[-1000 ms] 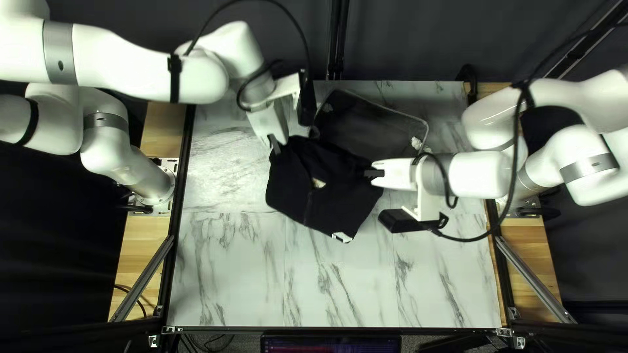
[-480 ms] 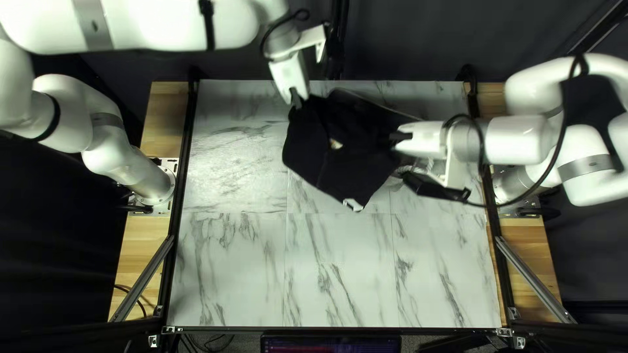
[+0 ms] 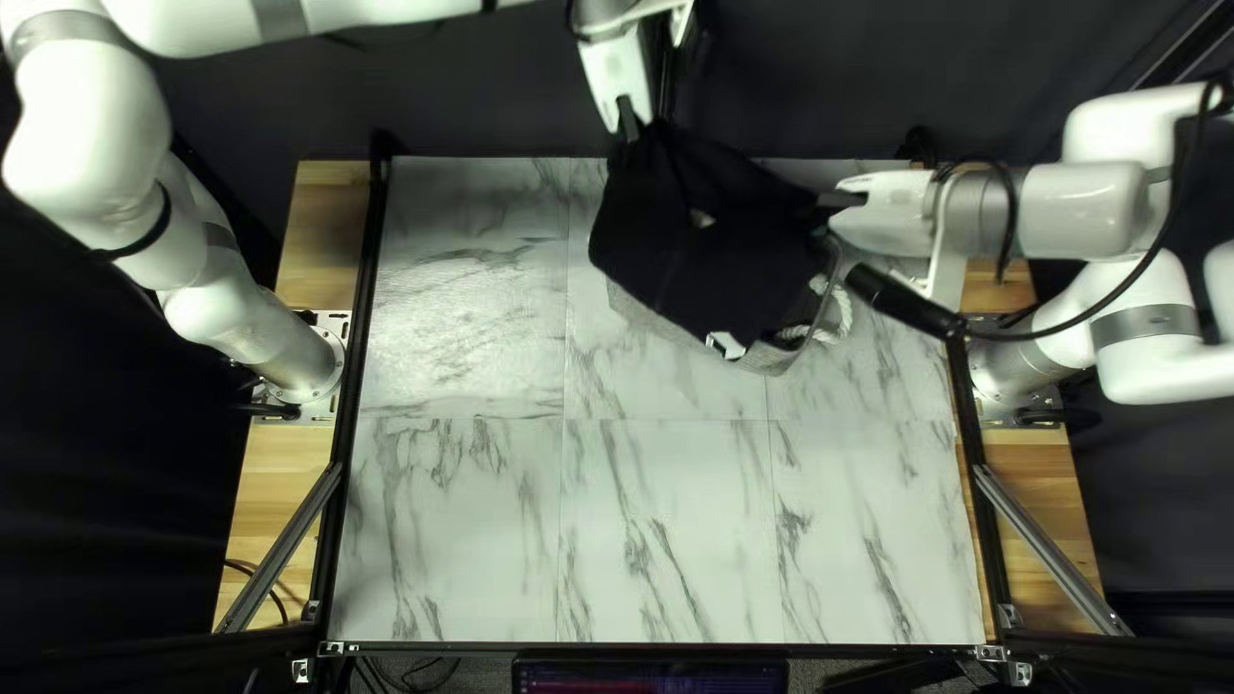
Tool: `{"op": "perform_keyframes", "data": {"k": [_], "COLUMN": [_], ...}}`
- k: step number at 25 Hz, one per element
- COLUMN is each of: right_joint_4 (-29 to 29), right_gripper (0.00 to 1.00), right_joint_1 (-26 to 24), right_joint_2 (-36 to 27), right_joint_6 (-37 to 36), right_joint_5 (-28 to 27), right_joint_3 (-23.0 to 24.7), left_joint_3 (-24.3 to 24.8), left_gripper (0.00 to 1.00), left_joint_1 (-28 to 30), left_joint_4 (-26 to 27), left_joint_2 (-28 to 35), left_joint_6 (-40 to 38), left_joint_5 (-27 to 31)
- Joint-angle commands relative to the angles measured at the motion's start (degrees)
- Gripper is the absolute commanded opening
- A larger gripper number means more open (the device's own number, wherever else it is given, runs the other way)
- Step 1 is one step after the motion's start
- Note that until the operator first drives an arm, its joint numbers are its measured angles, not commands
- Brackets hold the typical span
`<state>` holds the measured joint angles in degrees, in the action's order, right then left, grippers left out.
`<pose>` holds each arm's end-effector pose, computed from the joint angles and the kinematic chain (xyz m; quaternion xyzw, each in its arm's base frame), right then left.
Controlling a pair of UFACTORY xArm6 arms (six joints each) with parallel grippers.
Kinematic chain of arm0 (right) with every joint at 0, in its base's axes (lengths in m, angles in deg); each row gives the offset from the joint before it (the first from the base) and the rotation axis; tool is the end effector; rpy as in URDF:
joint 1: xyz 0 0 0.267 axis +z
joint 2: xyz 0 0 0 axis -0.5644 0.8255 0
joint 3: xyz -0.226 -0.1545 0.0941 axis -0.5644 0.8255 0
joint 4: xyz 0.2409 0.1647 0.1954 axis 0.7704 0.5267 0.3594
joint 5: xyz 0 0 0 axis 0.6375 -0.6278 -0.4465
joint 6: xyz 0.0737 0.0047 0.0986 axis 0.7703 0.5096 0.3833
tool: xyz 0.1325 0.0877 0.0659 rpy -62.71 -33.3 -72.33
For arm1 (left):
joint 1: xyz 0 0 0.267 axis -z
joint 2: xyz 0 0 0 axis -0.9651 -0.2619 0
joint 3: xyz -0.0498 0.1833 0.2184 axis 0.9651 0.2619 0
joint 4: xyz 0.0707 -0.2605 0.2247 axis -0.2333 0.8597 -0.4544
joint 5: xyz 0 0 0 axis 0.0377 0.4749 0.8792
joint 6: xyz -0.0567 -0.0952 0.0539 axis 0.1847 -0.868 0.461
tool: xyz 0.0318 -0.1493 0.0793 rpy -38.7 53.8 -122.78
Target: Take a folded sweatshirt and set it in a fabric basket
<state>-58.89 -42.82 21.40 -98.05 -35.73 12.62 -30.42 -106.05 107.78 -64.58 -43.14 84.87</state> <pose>0.3618 -0.0986 0.3200 0.6781 0.6071 0.1260 0.3947 0.5294 0.1850 0.3265 0.9719 0.0406 0.1243 0.1956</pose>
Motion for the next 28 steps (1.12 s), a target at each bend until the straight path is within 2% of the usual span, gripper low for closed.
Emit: {"op": "perform_keyframes", "data": {"k": [1, 11, 14, 23, 28], "right_joint_4": [3.8, 8.3, 9.9, 8.5, 6.0], "right_gripper": [0.0, 0.0, 0.0, 0.0, 0.0], "right_joint_1": [-3.1, -9.1, -11.3, -13.5, -11.8], "right_joint_2": [-2.4, 2.9, 3.0, 6.1, 10.4], "right_joint_6": [-3.9, -8.5, -11.1, -9.4, -3.5], "right_joint_5": [1.1, 3.1, 4.2, 9.7, 9.9], "right_joint_3": [2.2, -0.1, 0.5, 3.9, 2.1], "left_joint_3": [-1.4, -4.1, -3.4, 3.9, 7.8], "left_gripper": [0.0, 0.0, 0.0, 0.0, 0.0], "left_joint_1": [-0.7, -2.3, -3.0, -3.6, -3.9], "left_joint_4": [0.3, 1.6, 1.8, 3.3, 4.3], "left_joint_2": [-2.3, -6.5, -6.6, -5.4, -4.2], "left_joint_6": [1.2, 4.1, 5.2, 9.0, 10.8], "left_joint_5": [0.1, 0.1, -0.1, -4.2, -5.9]}}
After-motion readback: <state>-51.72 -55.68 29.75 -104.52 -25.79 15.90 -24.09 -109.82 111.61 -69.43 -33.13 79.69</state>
